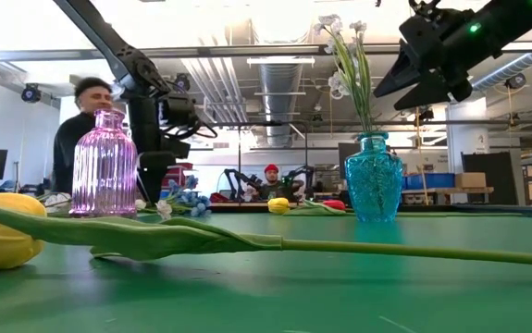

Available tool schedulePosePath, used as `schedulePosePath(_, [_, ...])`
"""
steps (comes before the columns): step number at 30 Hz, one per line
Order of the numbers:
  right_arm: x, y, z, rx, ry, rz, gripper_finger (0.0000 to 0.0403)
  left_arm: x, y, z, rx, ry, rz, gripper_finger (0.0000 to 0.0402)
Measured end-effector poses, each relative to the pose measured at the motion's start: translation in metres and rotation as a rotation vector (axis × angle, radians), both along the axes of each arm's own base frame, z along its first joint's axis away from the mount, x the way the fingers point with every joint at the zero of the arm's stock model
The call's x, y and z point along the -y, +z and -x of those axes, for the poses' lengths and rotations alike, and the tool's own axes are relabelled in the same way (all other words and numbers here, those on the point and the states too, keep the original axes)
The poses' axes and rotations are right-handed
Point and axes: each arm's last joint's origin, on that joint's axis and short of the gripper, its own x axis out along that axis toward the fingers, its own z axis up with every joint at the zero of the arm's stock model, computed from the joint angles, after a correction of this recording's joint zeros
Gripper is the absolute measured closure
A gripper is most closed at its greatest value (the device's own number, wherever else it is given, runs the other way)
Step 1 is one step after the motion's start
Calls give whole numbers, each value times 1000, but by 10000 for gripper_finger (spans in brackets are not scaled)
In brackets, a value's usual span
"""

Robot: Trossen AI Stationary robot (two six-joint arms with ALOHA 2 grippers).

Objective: Sort flowers into vase by color
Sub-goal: Put the top blue flowers into the violet vase

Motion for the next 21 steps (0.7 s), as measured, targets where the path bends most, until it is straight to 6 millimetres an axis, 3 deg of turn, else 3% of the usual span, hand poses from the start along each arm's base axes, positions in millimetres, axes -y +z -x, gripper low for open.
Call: schedulePosePath(21, [0,0,0,-36,22,45,49,5,4,6,-69,180,47,134])
